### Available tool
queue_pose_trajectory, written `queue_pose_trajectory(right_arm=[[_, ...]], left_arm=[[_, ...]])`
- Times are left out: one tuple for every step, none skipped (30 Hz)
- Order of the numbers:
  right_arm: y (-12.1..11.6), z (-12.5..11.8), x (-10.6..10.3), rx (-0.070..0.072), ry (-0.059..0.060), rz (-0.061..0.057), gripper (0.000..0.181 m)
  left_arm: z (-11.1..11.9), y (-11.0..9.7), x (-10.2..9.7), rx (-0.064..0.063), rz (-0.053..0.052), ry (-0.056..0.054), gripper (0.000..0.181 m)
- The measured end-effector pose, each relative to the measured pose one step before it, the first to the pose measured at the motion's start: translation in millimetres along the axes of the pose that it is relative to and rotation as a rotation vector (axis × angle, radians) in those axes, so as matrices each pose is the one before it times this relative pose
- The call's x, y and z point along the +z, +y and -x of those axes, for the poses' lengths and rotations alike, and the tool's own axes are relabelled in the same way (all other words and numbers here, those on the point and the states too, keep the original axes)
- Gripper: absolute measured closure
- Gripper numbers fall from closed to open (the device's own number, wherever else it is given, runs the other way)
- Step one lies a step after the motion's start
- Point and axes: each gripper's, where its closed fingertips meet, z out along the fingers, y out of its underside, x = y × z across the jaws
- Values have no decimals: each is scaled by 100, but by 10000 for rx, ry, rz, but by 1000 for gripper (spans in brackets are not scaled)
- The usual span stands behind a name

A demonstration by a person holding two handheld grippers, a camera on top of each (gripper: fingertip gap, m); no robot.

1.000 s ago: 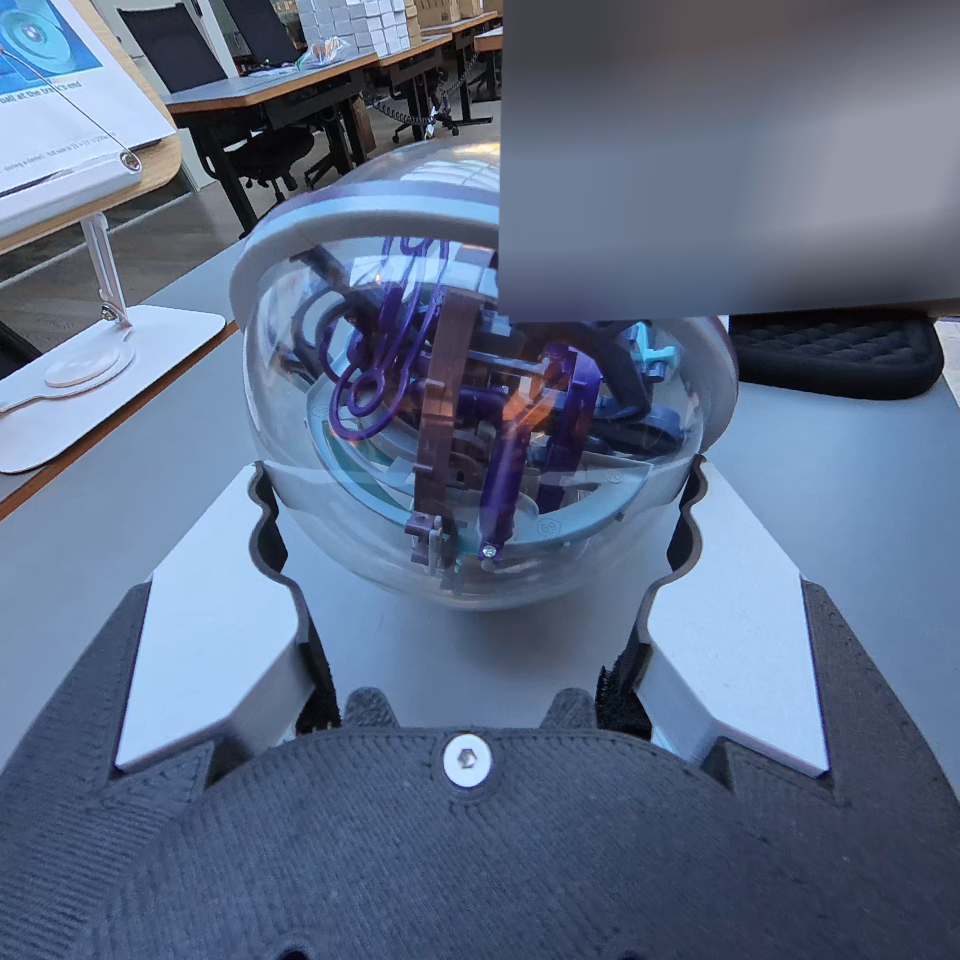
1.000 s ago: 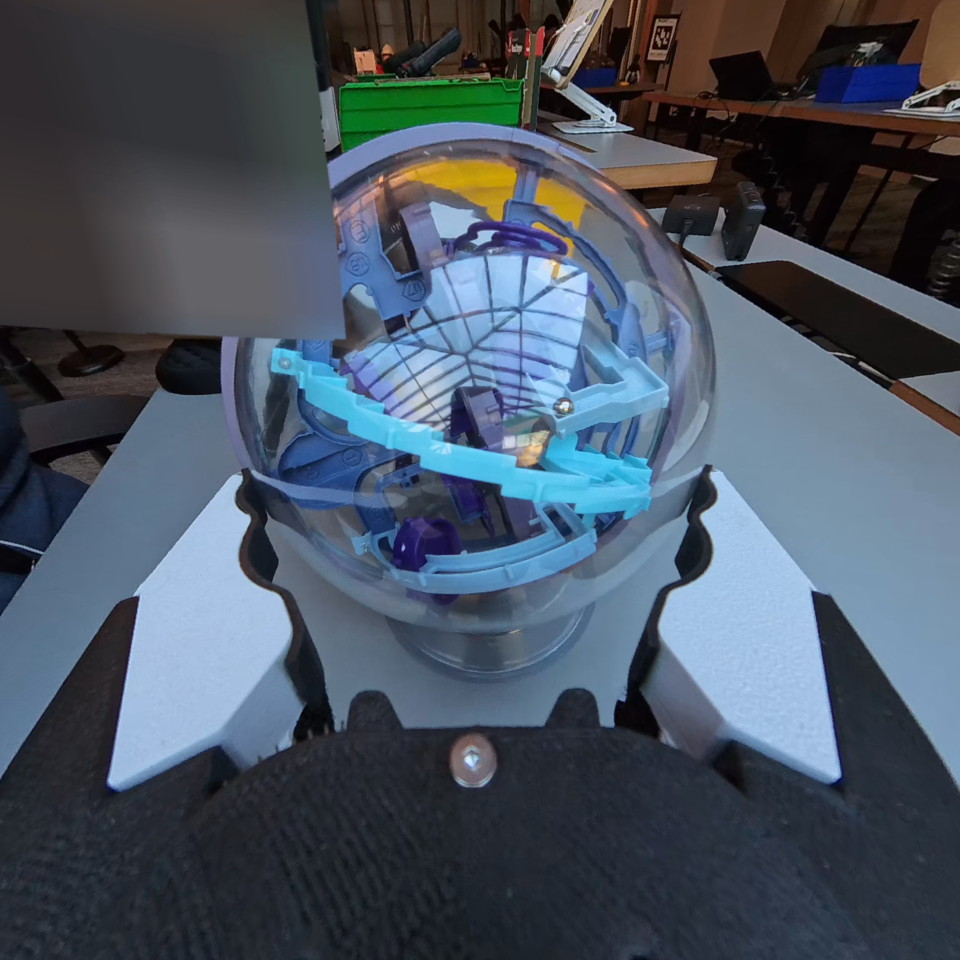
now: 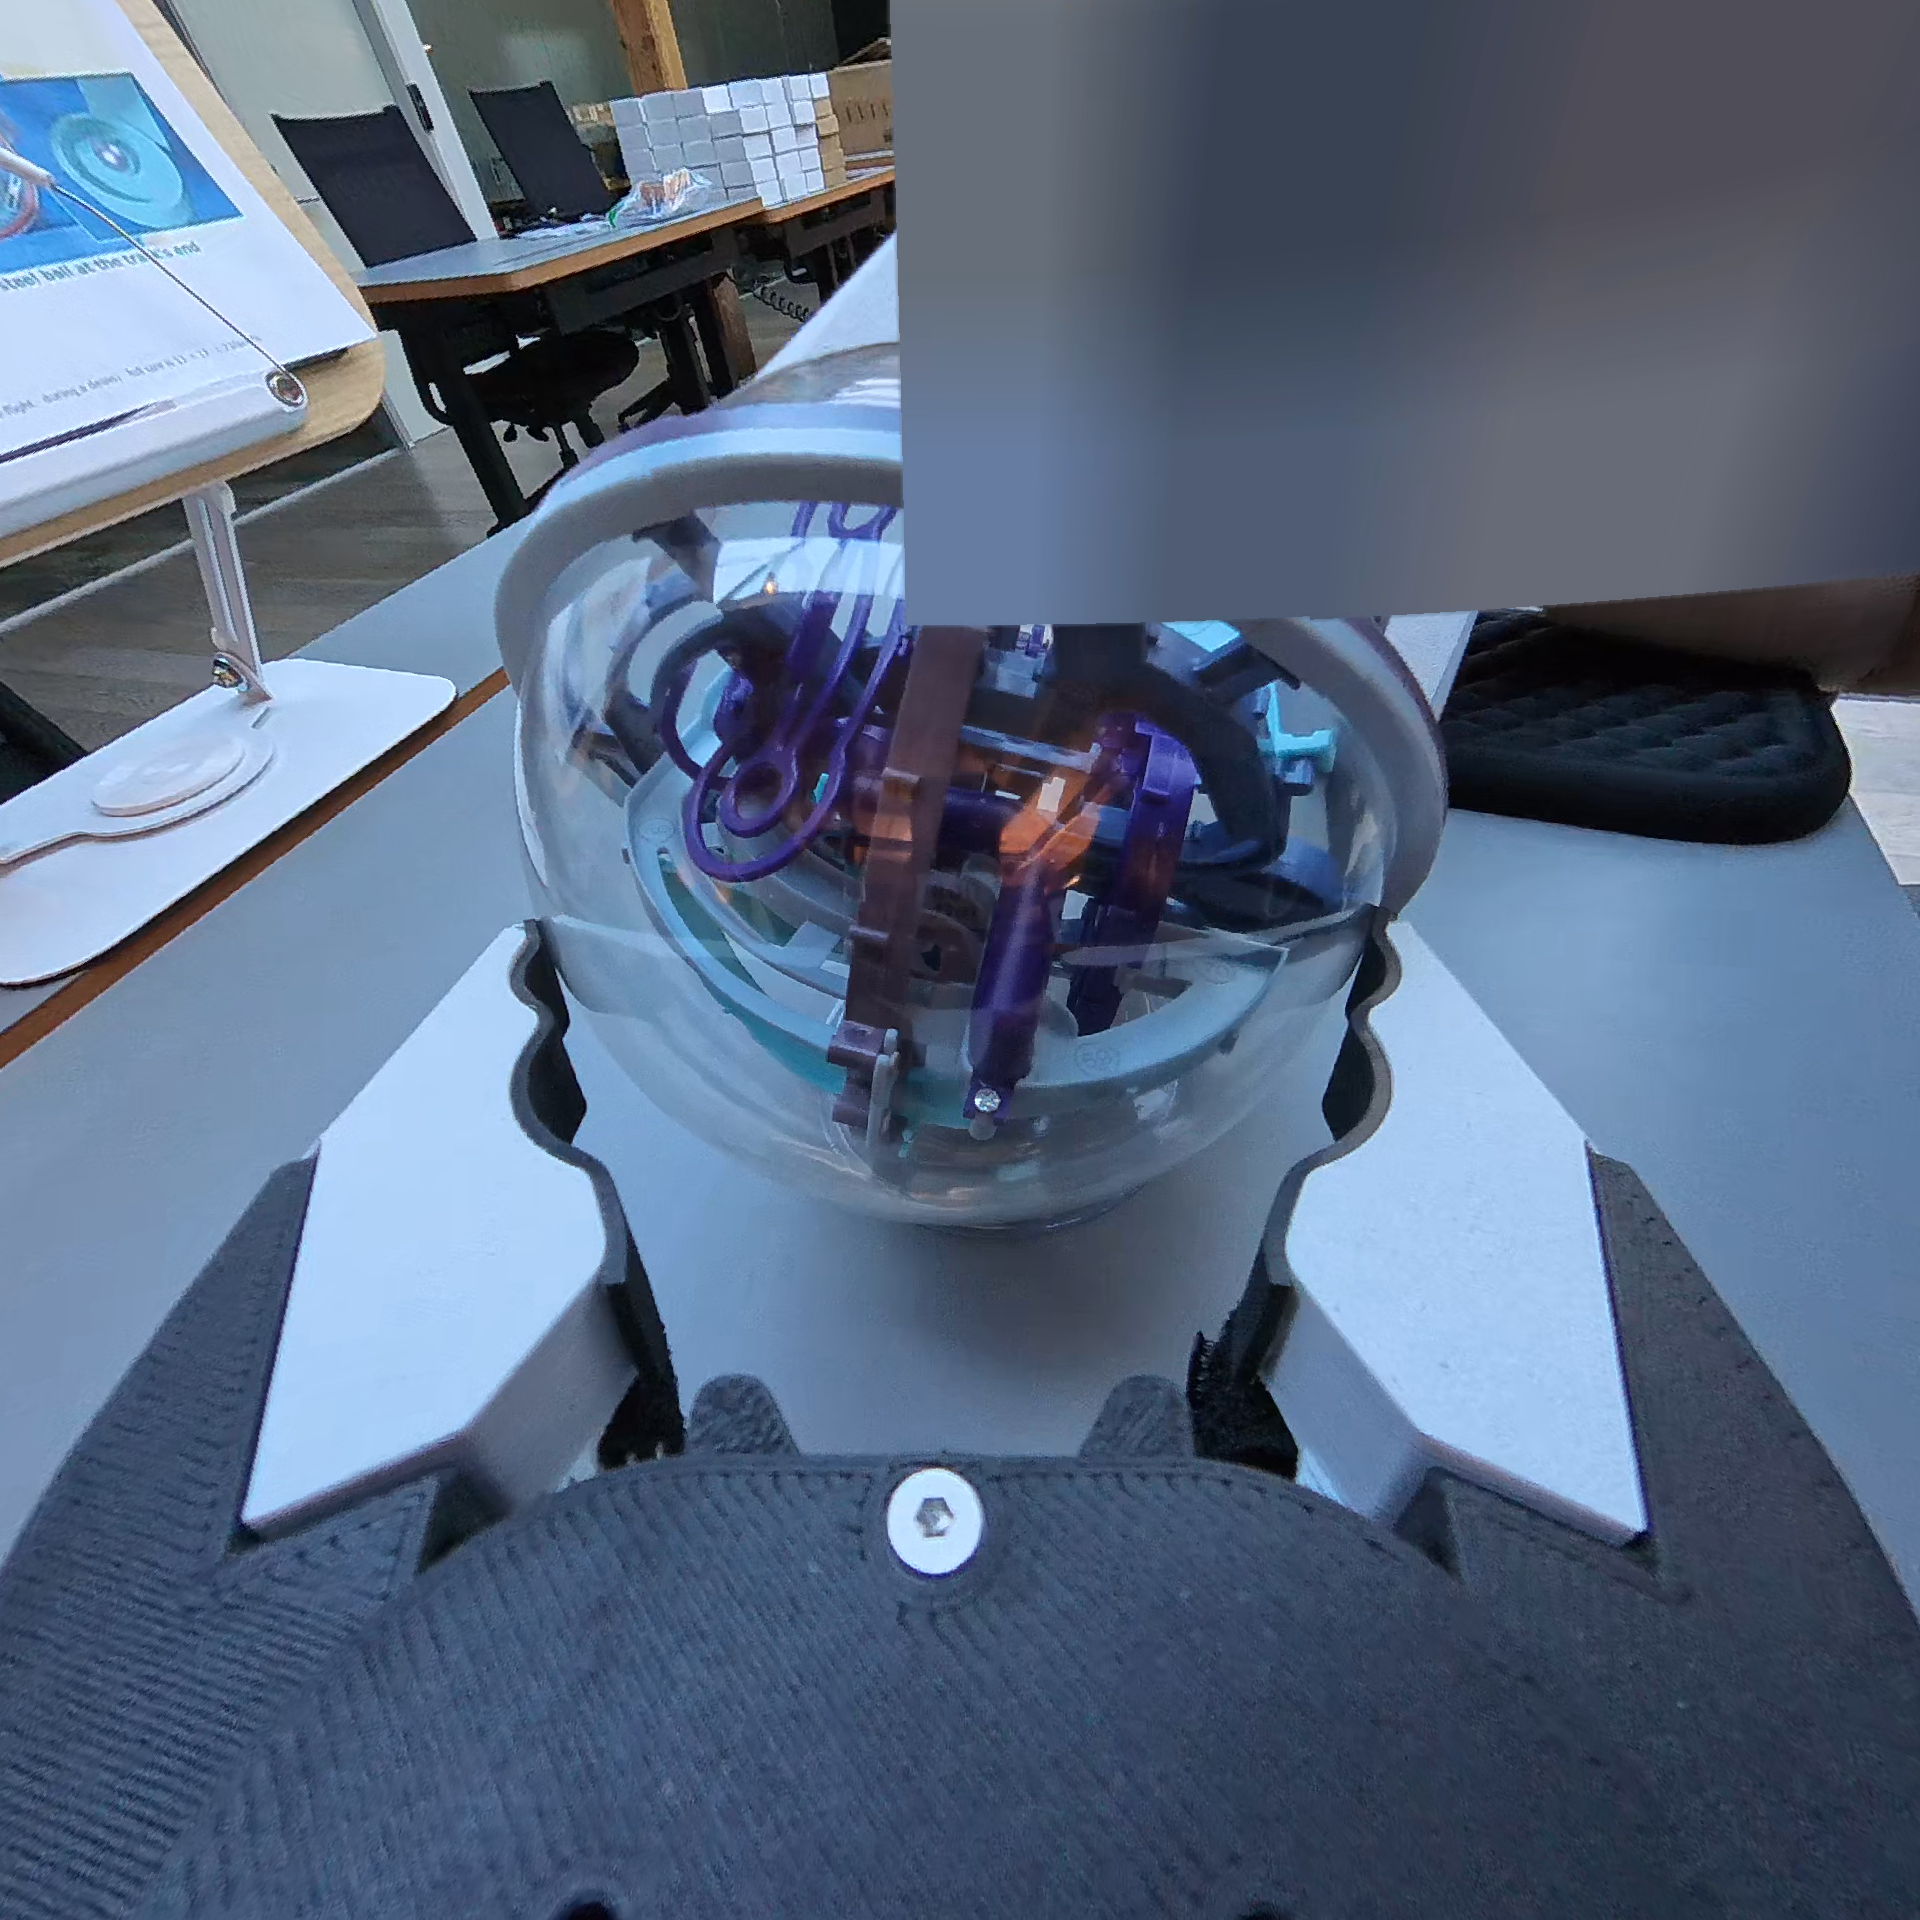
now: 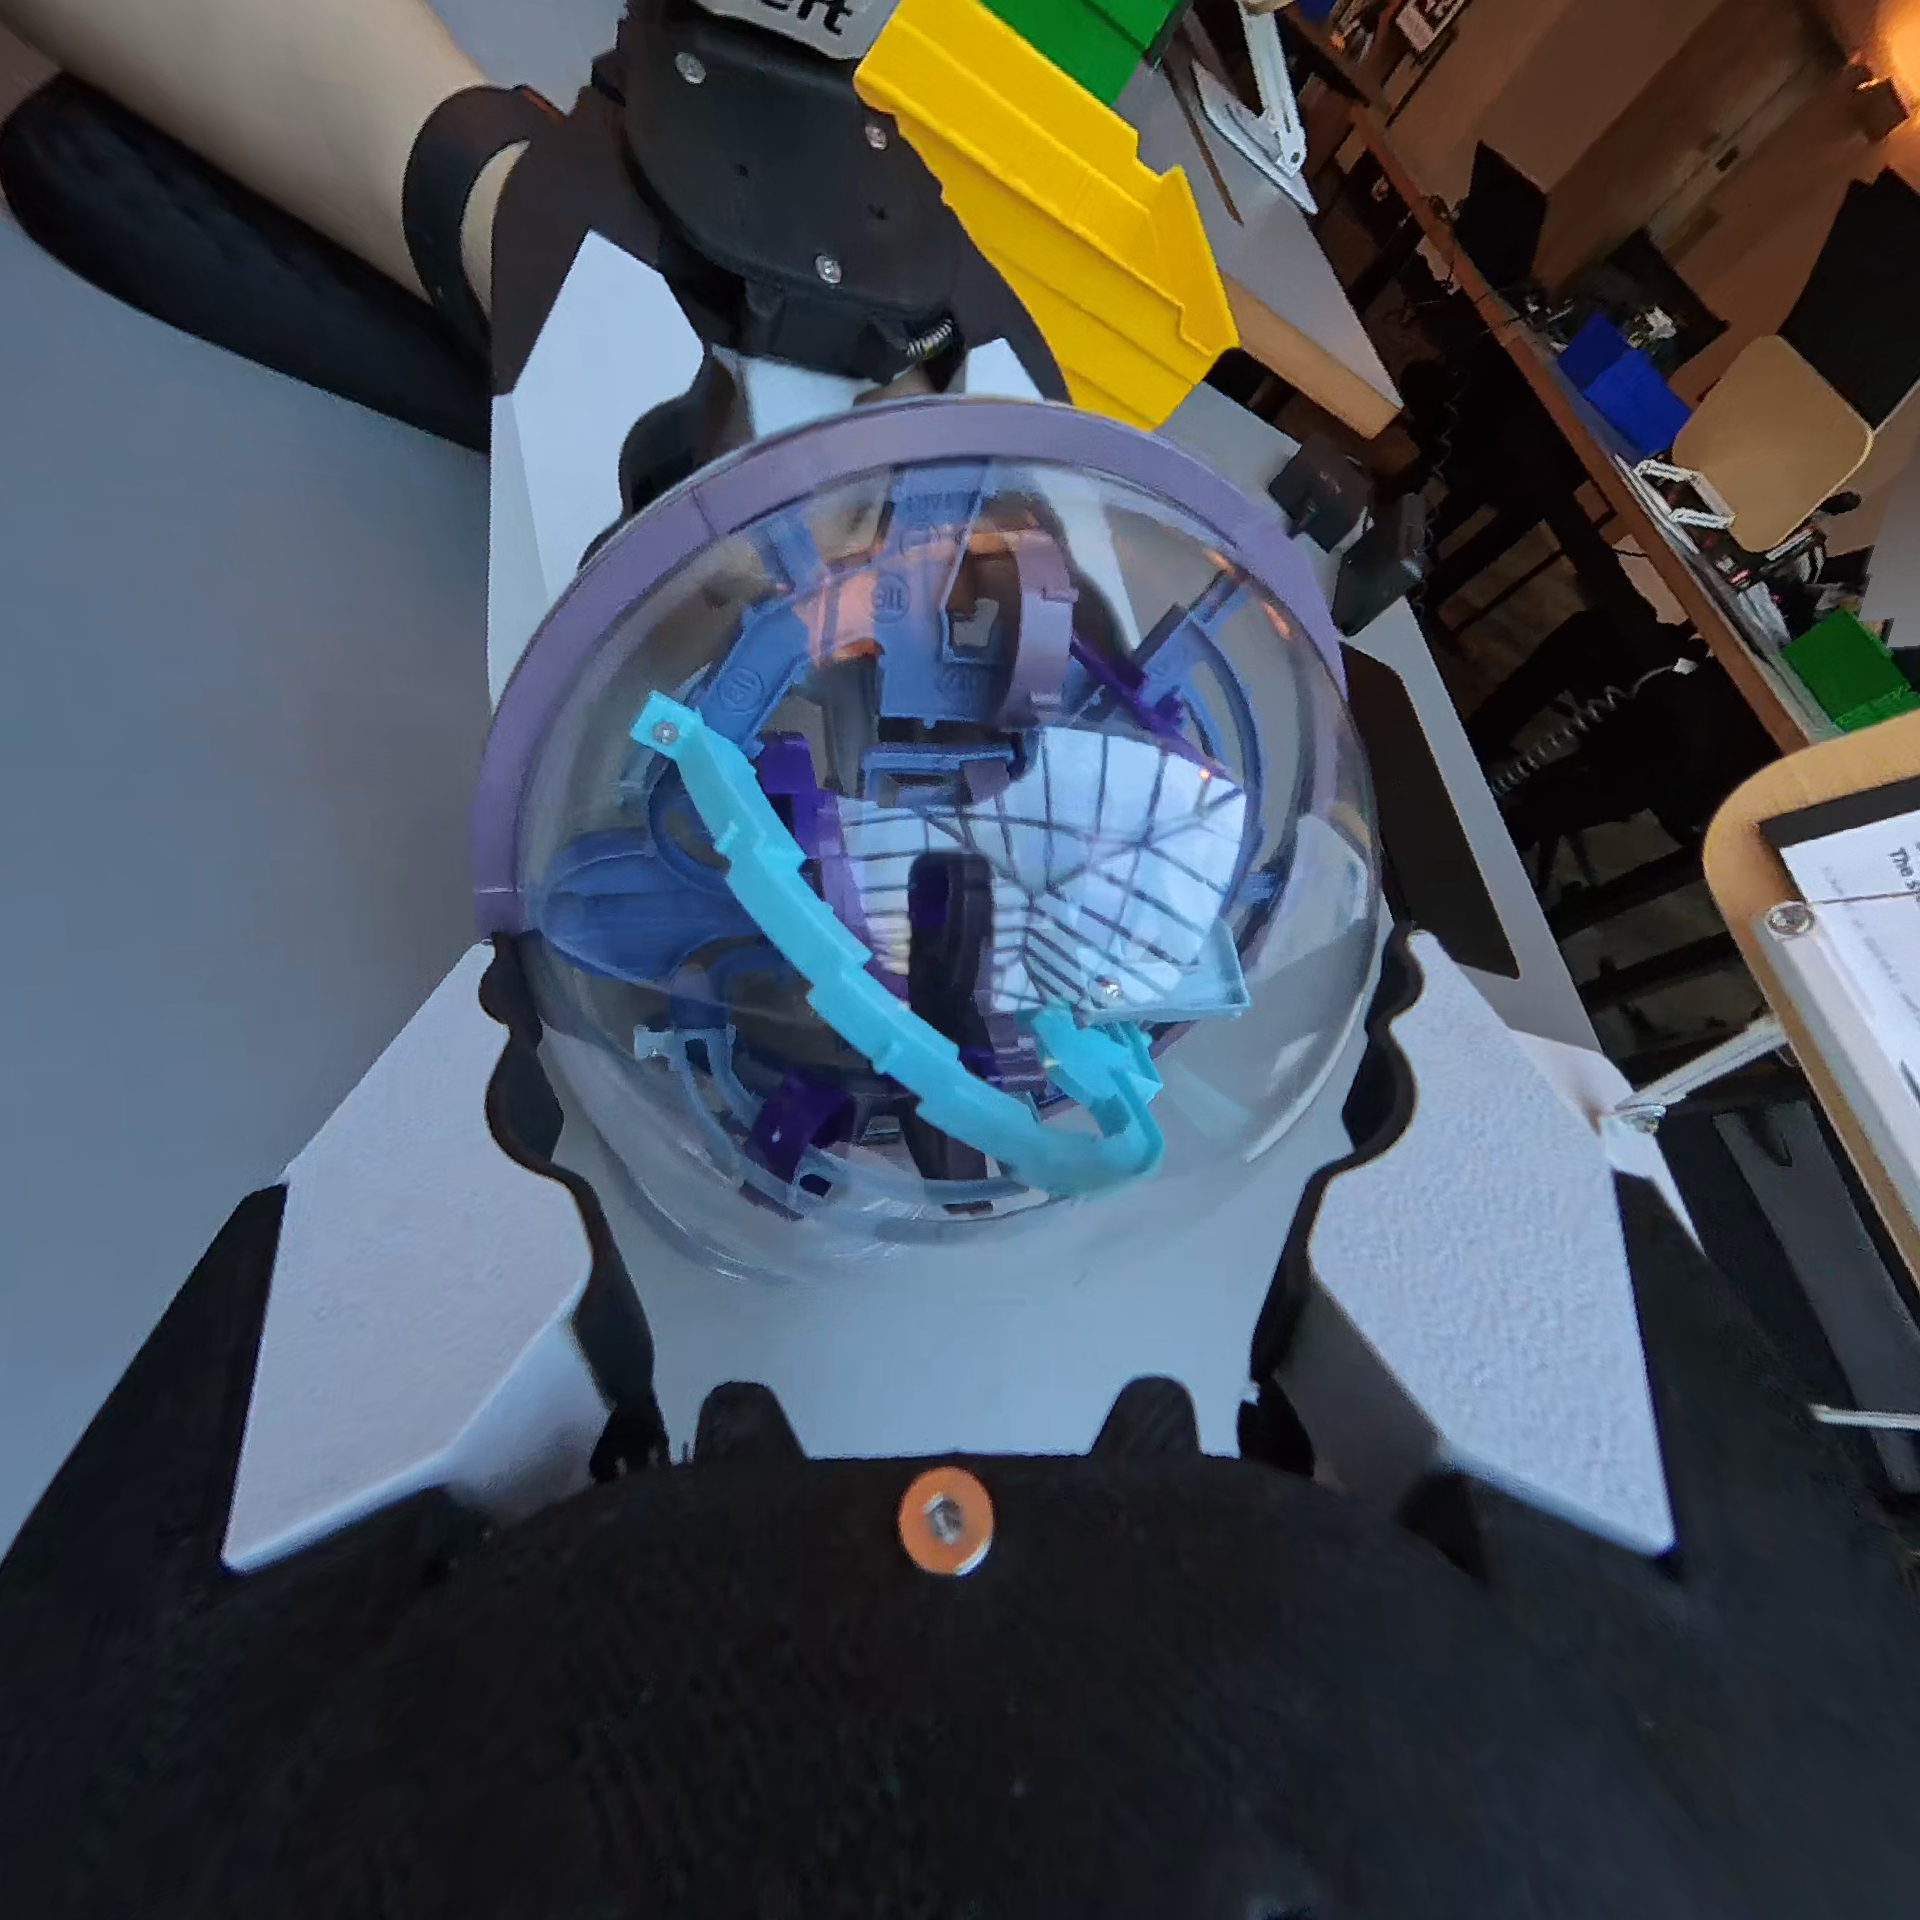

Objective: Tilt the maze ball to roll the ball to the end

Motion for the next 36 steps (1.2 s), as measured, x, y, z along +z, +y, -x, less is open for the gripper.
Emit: queue_pose_trajectory(right_arm=[[-55,89,117,-147,-121,181,26],[12,17,106,-59,-99,186,26],[49,-32,68,-31,-82,165,26],[149,-27,57,-100,-66,195,25],[126,-21,72,-122,-58,184,25],[55,-54,76,-59,-41,151,25],[66,-59,84,-66,-28,158,24],[29,-43,91,-41,-37,131,24],[-3,-32,84,-53,-36,93,23],[5,-41,59,-49,-14,61,23],[16,-46,43,-37,0,46,23],[-4,-5,5,-43,-7,17,23],[0,-6,11,-52,4,8,22],[17,-36,4,-36,21,6,22],[-6,-21,-13,-44,20,-22,22],[27,-28,5,-35,9,-11,22],[2,-49,-16,-1,4,-20,23],[64,-33,-2,61,-14,20,23],[-15,-10,-11,80,-39,-18,23],[-51,6,-13,94,-51,-33,23],[-29,13,-5,53,-27,-25,23],[-12,4,10,-11,-4,-18,23],[-3,8,-4,-11,-1,-13,23],[3,20,-7,-13,-4,-1,23],[-2,6,1,-13,-5,6,23],[-15,6,7,-8,-2,-3,23],[-24,9,16,-12,-2,-19,23],[-31,18,10,-16,-4,-26,23],[-15,11,7,-12,-3,-17,23],[-3,-10,3,8,-5,-4,23],[6,-11,2,8,-6,-13,23],[-7,0,-1,2,-5,-17,23],[-30,12,9,-17,-1,-24,23],[-7,10,2,-28,-1,-17,23],[14,12,-4,-17,-3,-5,23],[17,-10,-17,11,-3,2,23]], left_arm=[[-4,-12,3,15,0,2,36],[14,8,-12,5,4,-5,35],[33,42,-5,-38,12,-6,35],[49,20,-3,-64,-1,2,35],[30,-4,-5,-38,-17,1,35],[61,15,6,7,2,-12,36],[78,13,11,19,18,-14,35],[54,-1,11,14,15,1,35],[54,-7,10,11,8,8,35],[56,7,6,13,2,2,35],[43,4,20,13,4,0,36],[30,-4,24,14,7,9,35],[17,3,32,22,17,10,36],[19,24,40,25,26,14,36],[29,27,46,22,28,19,35],[32,3,43,10,16,14,35],[22,-6,43,-13,-1,21,35],[28,-19,25,-36,-3,39,36],[11,7,16,-70,5,66,36],[-15,5,-1,-89,0,79,36],[-4,8,-12,-59,-22,55,36],[-6,-8,-27,-18,-32,29,36],[-8,-14,-34,-4,-30,31,36],[-6,-9,-55,-9,-32,48,36],[1,-19,-81,-17,-39,68,37],[7,4,-81,-17,-38,78,38],[10,13,-87,0,-22,82,38],[10,45,-101,32,2,82,39],[6,89,-103,49,31,81,40],[22,131,-86,45,50,83,41],[20,115,-79,27,29,76,42],[13,83,-61,6,-1,56,43],[5,98,-35,49,12,33,43],[10,212,-30,167,81,13,44],[30,438,-18,290,196,-8,45],[58,566,-29,318,277,-33,47]])
